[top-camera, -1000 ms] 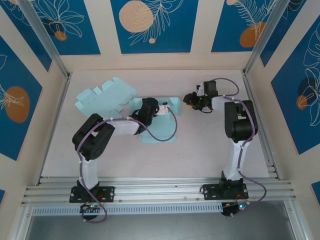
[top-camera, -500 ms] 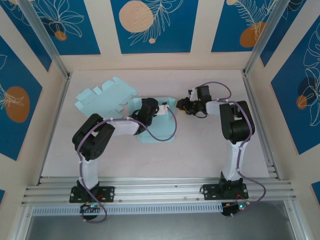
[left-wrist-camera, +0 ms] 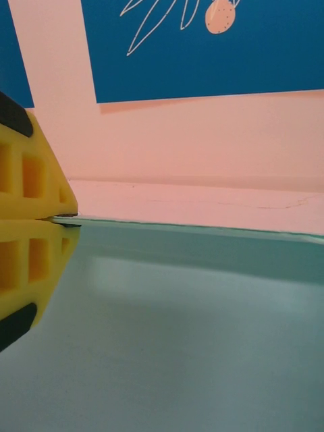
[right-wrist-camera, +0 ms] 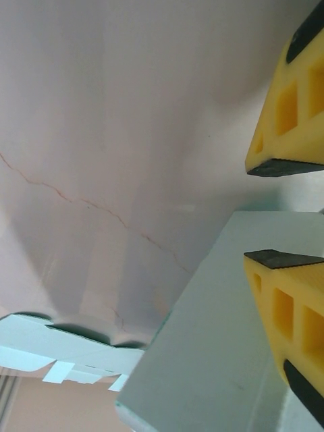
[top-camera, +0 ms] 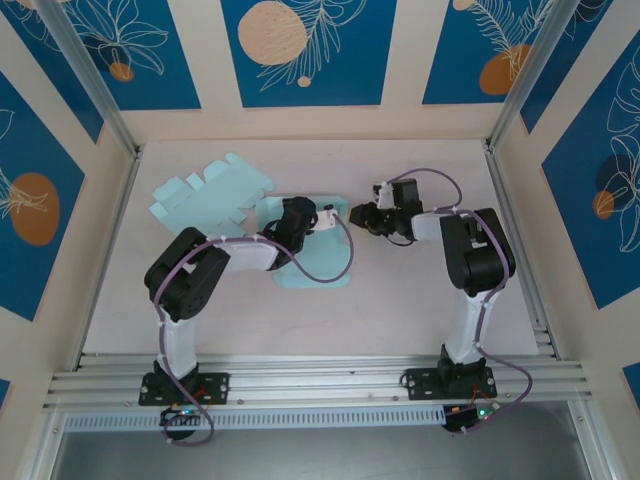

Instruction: Fold the paper box

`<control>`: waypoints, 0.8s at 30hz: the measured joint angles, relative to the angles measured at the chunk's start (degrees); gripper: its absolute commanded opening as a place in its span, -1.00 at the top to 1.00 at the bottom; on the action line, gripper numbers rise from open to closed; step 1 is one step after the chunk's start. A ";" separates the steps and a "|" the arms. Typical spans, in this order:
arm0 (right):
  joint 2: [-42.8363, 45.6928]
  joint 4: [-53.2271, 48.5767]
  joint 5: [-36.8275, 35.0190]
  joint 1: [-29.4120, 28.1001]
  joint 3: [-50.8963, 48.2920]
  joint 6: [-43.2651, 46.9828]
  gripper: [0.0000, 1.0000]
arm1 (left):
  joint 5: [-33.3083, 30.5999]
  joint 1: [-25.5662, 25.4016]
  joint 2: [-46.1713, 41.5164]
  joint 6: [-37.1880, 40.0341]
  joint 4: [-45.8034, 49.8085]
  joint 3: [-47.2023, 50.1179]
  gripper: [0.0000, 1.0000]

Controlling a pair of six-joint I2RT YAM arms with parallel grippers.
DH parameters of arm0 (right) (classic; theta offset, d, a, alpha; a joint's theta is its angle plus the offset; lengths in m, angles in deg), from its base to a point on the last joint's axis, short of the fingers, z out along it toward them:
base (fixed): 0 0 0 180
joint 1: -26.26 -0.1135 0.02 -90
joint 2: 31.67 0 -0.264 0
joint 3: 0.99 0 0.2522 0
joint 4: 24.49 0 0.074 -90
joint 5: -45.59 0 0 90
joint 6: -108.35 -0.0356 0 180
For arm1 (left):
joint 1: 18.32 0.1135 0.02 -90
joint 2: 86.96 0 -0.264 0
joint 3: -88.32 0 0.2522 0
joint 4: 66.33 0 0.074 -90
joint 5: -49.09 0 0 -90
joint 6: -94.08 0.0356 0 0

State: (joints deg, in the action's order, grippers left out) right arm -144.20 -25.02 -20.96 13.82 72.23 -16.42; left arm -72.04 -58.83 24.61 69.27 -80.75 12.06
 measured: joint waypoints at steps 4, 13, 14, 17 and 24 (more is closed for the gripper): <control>0.70 2.03 -0.02 -0.81 -2.01 0.11 0.14 | 0.39 0.02 0.00 -0.39 0.11 0.00 1.00; 2.43 4.35 -0.09 -1.73 -4.85 0.50 0.00 | 1.29 0.07 -0.28 -0.22 -3.45 2.71 1.00; 2.58 4.37 -0.13 -1.95 -4.85 0.72 0.00 | 1.55 0.11 -0.44 -0.09 -4.68 3.50 1.00; 3.15 4.24 -0.52 -2.54 -4.98 1.53 0.00 | 2.69 0.15 -1.53 1.27 -9.94 7.04 1.00; 5.01 4.81 -1.18 -2.89 -6.73 3.43 0.00 | 5.77 0.15 -1.31 4.44 -20.76 11.26 1.00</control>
State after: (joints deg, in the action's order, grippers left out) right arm -139.19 -20.21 -22.14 10.93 65.50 -12.99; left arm -66.27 -58.68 23.30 73.70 -101.52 23.32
